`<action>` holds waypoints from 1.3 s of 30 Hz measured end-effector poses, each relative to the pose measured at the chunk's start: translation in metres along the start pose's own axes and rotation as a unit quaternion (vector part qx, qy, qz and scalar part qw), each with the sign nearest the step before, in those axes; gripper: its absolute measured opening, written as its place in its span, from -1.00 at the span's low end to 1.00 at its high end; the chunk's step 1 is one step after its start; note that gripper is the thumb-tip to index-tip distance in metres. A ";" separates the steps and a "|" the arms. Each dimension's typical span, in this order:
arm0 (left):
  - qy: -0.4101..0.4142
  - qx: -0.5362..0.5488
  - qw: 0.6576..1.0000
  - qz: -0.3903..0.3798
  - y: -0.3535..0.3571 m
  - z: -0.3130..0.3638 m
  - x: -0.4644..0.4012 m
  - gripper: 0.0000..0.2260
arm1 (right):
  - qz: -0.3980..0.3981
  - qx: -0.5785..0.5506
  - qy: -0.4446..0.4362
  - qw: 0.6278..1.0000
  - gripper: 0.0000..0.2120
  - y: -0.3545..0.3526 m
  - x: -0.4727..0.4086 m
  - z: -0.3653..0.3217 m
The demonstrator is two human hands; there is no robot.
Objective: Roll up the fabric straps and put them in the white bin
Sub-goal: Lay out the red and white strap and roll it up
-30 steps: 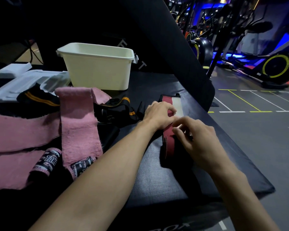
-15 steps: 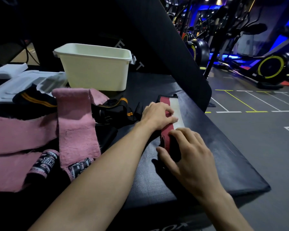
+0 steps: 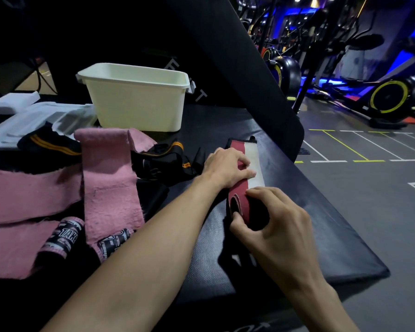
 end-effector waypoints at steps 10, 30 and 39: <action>0.002 0.008 1.000 -0.002 0.000 -0.001 0.005 -0.62 | -0.193 0.126 -0.016 0.973 -0.41 0.010 -0.001 -0.002; 0.059 0.001 0.997 -0.055 0.002 0.004 0.004 -0.55 | -0.315 0.002 -0.070 0.947 -0.44 -0.028 -0.022 0.018; 0.058 -0.004 0.997 -0.049 0.001 0.004 0.006 -0.59 | -0.302 -0.033 0.002 0.953 -0.64 -0.007 -0.033 0.030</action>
Point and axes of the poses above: each hand's wrist, its own x-axis away from the middle knuckle, its own y-axis out of the palm, z = x × y, the point moved 5 cm from there along -x, towards the middle knuckle, and after that the axes turned 1 degree about x, right-handed, at the moved point
